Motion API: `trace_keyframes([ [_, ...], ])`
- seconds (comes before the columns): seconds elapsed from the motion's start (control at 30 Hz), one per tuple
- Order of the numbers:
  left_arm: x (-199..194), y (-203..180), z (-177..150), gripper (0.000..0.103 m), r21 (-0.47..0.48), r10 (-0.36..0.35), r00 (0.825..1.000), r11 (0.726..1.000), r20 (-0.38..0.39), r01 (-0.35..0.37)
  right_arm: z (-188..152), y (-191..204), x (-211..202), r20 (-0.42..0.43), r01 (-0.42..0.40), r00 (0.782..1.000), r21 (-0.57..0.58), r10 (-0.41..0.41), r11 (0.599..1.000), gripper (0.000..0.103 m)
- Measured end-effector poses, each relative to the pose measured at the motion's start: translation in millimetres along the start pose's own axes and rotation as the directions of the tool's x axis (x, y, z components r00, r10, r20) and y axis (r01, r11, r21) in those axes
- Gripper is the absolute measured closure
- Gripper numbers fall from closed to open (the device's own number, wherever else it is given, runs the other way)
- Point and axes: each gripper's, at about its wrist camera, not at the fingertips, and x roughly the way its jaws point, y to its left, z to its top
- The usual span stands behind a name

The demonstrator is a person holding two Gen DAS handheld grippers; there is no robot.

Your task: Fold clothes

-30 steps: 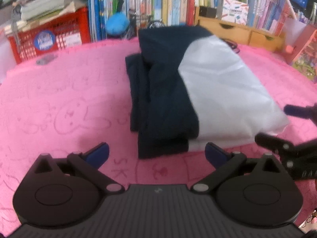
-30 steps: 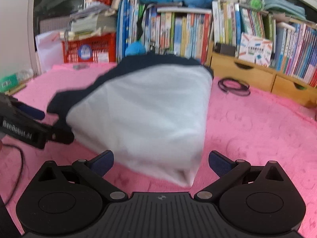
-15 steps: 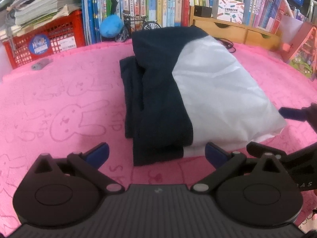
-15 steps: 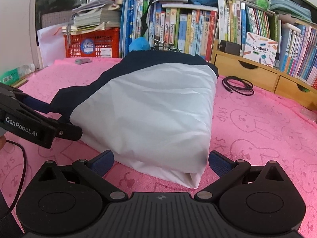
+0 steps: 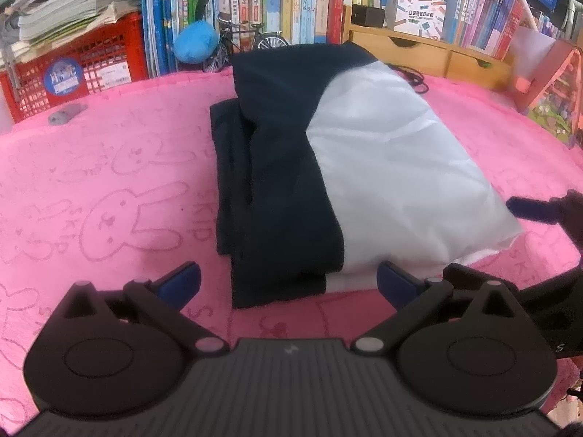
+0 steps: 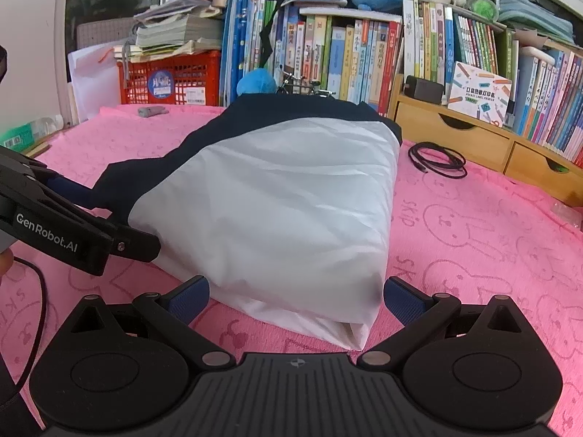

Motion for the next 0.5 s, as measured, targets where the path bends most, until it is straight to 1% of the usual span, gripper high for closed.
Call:
trace_keyframes([
  [0.1, 0.6, 0.2, -1.0, 0.000, -0.005, -0.003, 1.000, 1.000, 0.000, 0.003, -0.4, 0.0, 0.8, -0.004, 0.001, 1.000, 0.000, -0.001, 1.000, 0.000],
  [0.5, 0.1, -5.5, -3.4, 0.000, 0.024, 0.011, 1.000, 1.000, 0.010, -0.011, -1.7, 0.7, 2.2, -0.012, 0.002, 1.000, 0.002, -0.002, 1.000, 0.000],
])
